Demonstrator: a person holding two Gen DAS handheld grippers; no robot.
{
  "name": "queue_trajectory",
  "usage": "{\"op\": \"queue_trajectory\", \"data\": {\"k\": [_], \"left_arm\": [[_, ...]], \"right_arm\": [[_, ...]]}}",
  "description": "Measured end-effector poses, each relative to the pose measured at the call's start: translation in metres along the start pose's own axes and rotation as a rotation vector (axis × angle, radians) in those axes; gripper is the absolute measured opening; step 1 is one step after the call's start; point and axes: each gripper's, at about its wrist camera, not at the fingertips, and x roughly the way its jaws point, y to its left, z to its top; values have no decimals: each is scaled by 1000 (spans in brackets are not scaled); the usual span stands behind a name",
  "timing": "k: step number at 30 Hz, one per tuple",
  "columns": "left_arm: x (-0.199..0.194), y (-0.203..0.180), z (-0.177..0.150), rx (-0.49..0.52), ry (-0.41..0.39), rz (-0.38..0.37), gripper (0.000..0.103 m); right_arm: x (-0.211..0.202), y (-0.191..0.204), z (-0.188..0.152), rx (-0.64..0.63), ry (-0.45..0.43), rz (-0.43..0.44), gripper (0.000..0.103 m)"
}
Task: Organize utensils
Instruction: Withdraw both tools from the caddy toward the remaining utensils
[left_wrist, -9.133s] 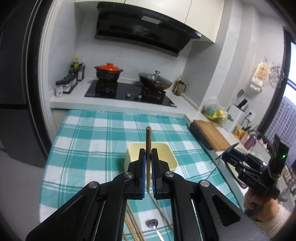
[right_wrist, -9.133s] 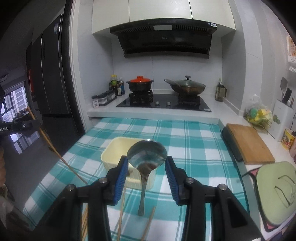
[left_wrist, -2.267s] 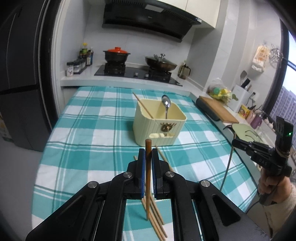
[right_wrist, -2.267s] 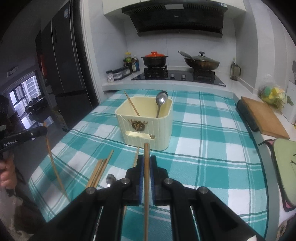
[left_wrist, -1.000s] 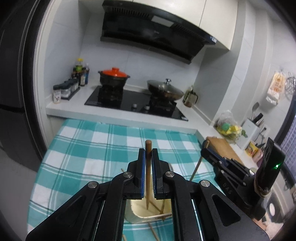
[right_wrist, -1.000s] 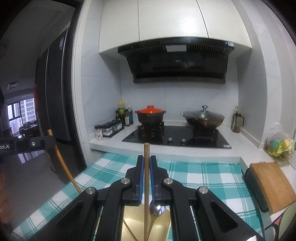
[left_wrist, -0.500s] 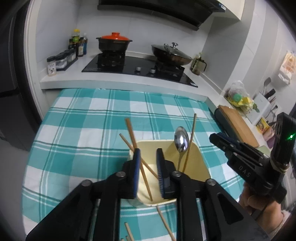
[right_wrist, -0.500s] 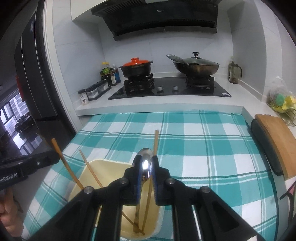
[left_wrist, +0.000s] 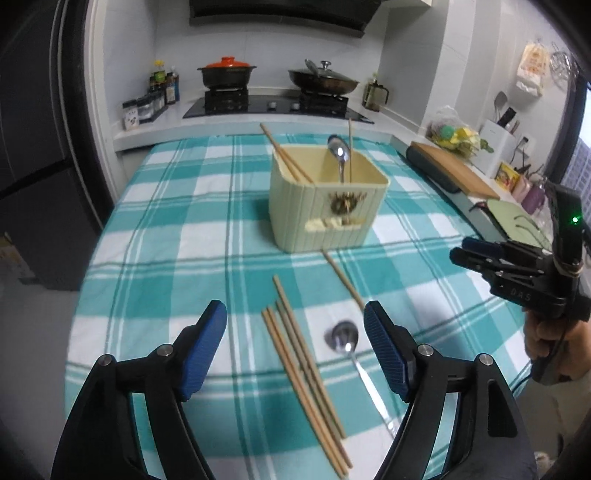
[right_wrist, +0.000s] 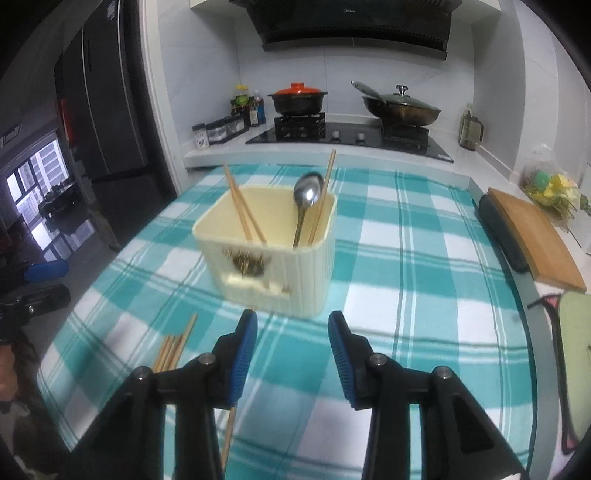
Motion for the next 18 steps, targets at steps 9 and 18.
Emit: {"op": "queue_trajectory", "data": {"k": [9,18], "left_arm": [[7,-4,-115,-161,2,95,78],[29,-10,-130,-166,52,94,78]], "right_arm": [[-45,28,-158,38,-27,-98,41],[-51,36,-197,47,-38,-129,41]]}}
